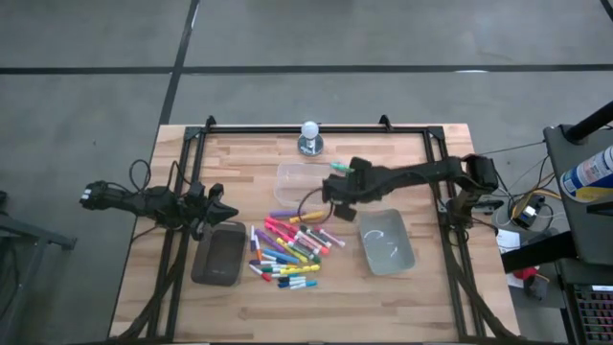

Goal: Pick & Place Markers
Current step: Put the light blue highlighter into the gray bin

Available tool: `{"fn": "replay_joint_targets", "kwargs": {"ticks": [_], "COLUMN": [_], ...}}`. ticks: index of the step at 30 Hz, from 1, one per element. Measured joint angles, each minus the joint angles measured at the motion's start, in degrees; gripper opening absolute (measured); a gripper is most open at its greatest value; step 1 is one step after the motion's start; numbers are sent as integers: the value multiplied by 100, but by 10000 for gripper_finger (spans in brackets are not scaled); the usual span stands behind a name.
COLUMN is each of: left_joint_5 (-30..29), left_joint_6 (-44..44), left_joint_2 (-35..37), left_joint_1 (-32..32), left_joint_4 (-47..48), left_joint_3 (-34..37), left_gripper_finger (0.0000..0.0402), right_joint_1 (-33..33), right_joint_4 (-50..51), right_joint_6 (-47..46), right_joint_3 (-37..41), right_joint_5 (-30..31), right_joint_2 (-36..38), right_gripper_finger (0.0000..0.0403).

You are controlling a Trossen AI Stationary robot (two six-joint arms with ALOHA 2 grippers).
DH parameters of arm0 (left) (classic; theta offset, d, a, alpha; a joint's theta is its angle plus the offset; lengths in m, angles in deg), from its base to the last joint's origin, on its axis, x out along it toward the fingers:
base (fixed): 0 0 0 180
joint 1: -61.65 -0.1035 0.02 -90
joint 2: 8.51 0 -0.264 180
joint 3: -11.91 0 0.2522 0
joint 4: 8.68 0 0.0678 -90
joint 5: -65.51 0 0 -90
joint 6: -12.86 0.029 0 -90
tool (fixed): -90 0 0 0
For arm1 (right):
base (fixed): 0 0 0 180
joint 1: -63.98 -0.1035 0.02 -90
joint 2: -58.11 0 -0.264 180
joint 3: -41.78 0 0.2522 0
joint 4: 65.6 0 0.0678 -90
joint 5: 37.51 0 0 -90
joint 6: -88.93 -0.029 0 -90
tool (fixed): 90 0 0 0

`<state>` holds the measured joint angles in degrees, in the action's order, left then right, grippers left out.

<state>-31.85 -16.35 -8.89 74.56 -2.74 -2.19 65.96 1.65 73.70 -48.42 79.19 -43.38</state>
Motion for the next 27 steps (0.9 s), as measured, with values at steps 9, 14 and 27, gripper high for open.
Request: {"fn": "replay_joint_targets", "kwargs": {"ticks": [9, 14, 27], "left_joint_5": [0, 0, 1], "left_joint_6": [1, -33, -76], "left_joint_2": [1, 1, 0], "left_joint_1": [-1, -1, -5], "left_joint_4": [5, 27, 23], "left_joint_3": [0, 0, 0], "left_gripper_finger": [0, 0, 0], "right_joint_1": [949, 1444, 2007], "right_joint_4": [-462, -442, -491], "right_joint_6": [875, 1266, 1507], "right_joint_3": [-4, 21, 176], "right_joint_5": [-1374, -1349, -2096], "right_joint_2": [19, 19, -426], "right_gripper_finger": [194, 201, 201]}}
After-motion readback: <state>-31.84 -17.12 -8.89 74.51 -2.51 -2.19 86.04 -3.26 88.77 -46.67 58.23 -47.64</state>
